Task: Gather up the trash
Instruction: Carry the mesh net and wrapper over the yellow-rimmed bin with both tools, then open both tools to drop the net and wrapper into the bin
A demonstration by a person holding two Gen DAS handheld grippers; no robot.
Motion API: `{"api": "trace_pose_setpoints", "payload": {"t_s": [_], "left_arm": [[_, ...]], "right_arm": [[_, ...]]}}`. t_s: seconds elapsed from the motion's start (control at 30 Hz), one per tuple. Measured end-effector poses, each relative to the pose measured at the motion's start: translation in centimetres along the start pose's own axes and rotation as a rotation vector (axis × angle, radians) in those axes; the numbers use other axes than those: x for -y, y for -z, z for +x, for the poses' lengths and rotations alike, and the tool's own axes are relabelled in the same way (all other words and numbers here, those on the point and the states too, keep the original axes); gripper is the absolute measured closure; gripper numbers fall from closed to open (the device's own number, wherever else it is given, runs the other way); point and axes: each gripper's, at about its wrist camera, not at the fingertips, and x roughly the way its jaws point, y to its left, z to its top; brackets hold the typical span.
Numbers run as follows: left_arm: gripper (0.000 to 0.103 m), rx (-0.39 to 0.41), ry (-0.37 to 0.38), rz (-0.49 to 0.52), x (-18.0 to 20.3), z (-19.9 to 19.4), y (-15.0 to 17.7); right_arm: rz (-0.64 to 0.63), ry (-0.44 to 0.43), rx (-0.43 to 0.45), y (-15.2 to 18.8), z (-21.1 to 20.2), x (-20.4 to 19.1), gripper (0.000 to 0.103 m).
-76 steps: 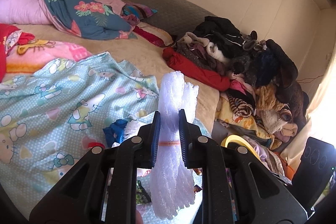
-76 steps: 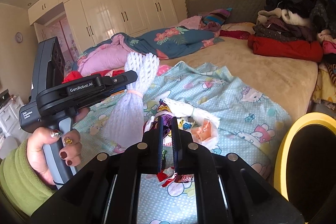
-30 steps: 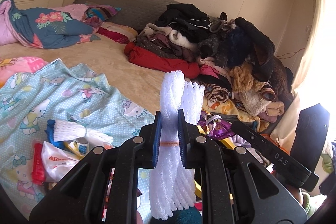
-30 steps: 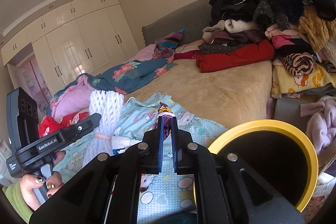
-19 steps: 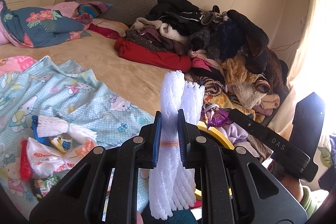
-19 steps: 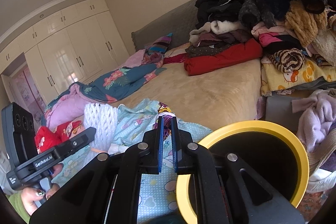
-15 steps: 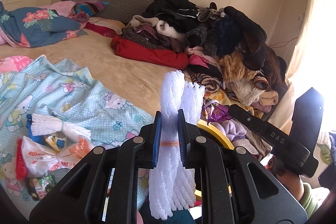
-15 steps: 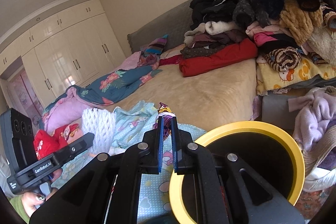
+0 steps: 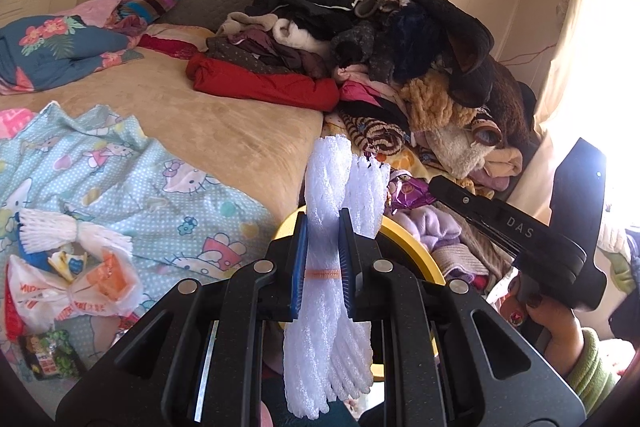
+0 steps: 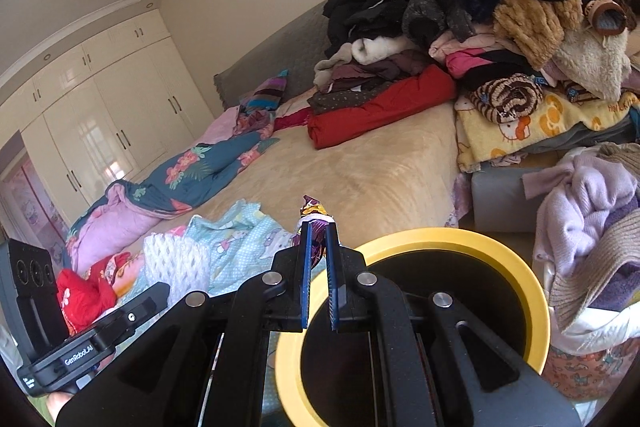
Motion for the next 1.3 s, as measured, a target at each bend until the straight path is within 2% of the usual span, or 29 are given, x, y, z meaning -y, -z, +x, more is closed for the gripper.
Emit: {"api": "trace_pose_setpoints", "payload": {"t_s": [0.3, 1.0, 1.3], "left_arm": [[0.093, -0.034, 0.019, 0.023, 1.5, 2.3, 1.0], [0.093, -0.092, 0.016, 0.018, 2.6, 7.5, 2.3], [0.092, -0.108, -0.034, -0.010, 1.2, 9.2, 2.5]], "right_arm": [[0.057, 0.047, -0.015, 0.1, 0.1, 2.6, 0.096], [0.152, 0.138, -0.120, 1.2, 1.9, 7.2, 0.096], [0.236, 0.124, -0.172, 1.9, 3.0, 9.3, 0.095]]}}
